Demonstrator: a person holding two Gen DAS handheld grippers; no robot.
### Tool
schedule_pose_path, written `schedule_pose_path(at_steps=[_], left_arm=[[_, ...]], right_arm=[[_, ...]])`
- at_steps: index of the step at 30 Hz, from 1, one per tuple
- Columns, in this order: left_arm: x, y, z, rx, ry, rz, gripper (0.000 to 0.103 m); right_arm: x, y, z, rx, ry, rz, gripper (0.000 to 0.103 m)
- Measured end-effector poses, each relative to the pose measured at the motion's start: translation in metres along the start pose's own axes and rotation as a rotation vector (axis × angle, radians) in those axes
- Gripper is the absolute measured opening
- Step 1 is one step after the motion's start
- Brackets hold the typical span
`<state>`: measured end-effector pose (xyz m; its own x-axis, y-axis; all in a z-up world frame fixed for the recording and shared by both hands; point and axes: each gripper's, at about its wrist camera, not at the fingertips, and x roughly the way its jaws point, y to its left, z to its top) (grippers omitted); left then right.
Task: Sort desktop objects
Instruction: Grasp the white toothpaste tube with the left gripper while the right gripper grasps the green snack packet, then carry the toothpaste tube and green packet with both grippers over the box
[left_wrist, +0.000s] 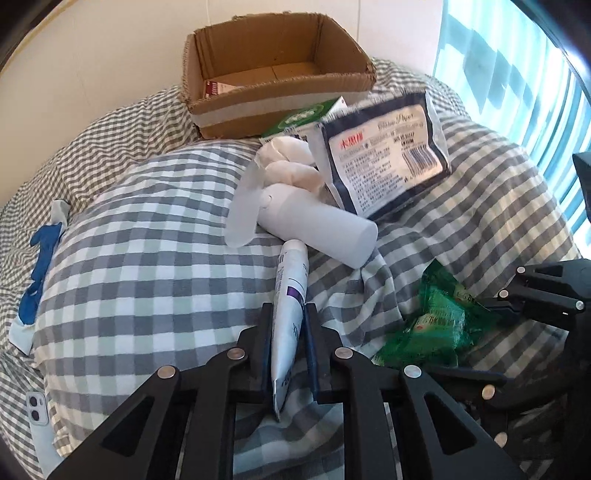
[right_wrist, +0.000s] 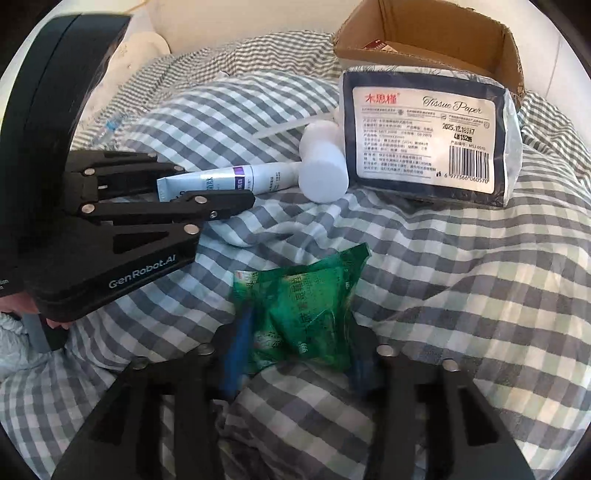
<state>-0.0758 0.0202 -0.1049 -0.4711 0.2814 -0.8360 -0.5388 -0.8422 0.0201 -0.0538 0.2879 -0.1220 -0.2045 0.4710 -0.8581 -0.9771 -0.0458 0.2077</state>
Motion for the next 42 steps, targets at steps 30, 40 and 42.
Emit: schedule_pose_path(at_steps=[30,40,42], left_arm=[[-0.057,0.020,0.113,-0.042,-0.241,-0.038,0.015],[0.000,0.012,0.193,0.050,-0.223,-0.048,0.015],[0.016,0.016,0.212,0.051,-0.214,-0.049,0.015]], right_arm=[[-0.083,-0.054,0.108,-0.012,-0.304,-0.146,0.041],[-0.072,-0.128,0.188,0.074,-0.337,-0.145,0.041],[-0.062,-0.150,0.206,0.094,-0.334,-0.143,0.041]])
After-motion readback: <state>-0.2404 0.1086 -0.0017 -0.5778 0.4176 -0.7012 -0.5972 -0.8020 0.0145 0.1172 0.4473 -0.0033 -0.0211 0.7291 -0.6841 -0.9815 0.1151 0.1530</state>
